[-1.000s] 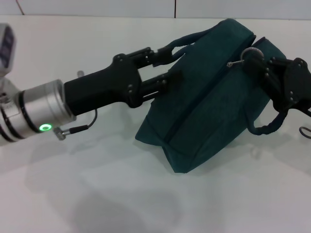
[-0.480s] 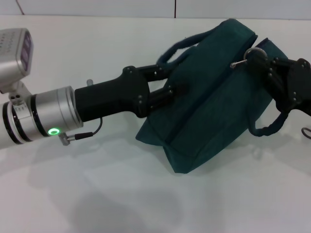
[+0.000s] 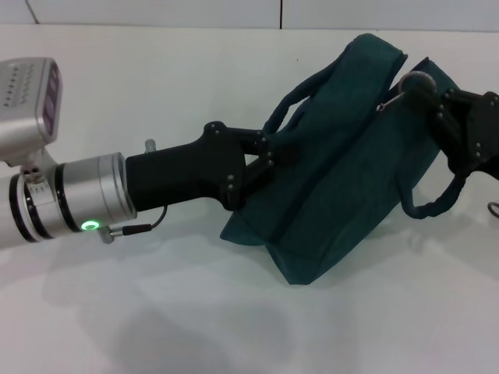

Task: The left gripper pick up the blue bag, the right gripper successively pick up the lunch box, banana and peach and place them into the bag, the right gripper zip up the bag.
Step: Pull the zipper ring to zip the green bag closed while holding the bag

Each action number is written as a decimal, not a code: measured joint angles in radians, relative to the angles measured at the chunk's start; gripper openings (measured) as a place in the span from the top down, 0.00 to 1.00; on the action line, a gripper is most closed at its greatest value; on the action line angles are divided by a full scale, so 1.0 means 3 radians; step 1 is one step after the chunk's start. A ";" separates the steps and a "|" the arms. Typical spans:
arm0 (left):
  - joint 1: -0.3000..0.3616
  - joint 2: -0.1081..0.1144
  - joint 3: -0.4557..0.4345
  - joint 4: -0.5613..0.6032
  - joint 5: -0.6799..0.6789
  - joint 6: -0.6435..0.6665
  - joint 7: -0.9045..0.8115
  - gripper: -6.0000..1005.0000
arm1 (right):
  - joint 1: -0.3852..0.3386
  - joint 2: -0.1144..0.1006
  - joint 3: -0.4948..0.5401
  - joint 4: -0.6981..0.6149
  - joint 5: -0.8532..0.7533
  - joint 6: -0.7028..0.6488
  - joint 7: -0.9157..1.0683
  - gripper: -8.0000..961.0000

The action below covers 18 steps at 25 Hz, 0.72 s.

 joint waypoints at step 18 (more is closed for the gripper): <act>0.0269 0.0037 0.0118 0.0020 -0.0029 0.0460 0.0361 0.94 | -0.0055 -0.0002 0.0007 0.0000 0.0352 0.0716 0.0021 0.98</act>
